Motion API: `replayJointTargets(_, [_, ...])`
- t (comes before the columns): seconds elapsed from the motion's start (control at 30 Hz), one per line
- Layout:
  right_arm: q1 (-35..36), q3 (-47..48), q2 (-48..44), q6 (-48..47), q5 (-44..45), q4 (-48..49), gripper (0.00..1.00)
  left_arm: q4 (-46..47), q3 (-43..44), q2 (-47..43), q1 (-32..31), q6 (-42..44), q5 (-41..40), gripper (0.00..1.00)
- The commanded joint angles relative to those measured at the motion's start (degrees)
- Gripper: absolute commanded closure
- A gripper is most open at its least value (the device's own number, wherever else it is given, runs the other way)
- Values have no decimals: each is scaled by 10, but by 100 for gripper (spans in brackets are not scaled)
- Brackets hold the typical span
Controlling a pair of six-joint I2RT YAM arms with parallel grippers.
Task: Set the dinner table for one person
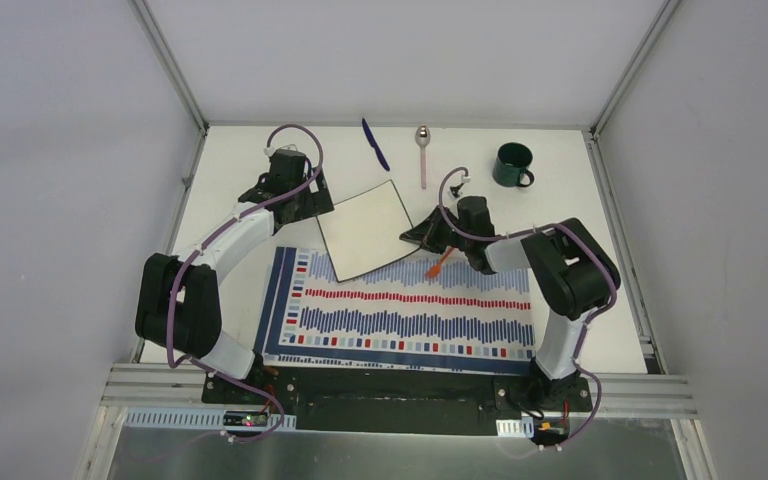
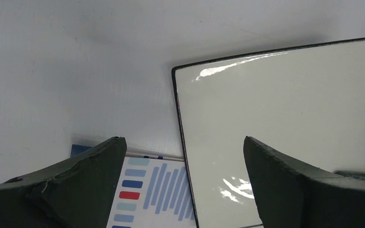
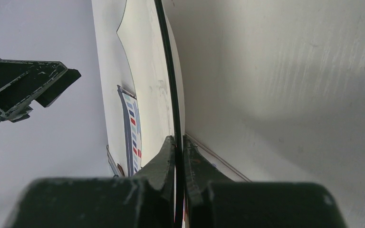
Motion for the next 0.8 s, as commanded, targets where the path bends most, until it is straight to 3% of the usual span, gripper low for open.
replayJointTargets(0.0, [2, -17, -28, -29, -46, 23, 100, 16, -5, -17, 5, -2, 10, 1])
replayJointTargets(0.5, [-4, -39, 105, 183, -103, 383, 100, 14, -2, -14, 5, 1, 9, 1])
replayJointTargets(0.77, [-7, -37, 109, 208, -111, 420, 100, 14, 2, -9, 5, 3, 8, 1])
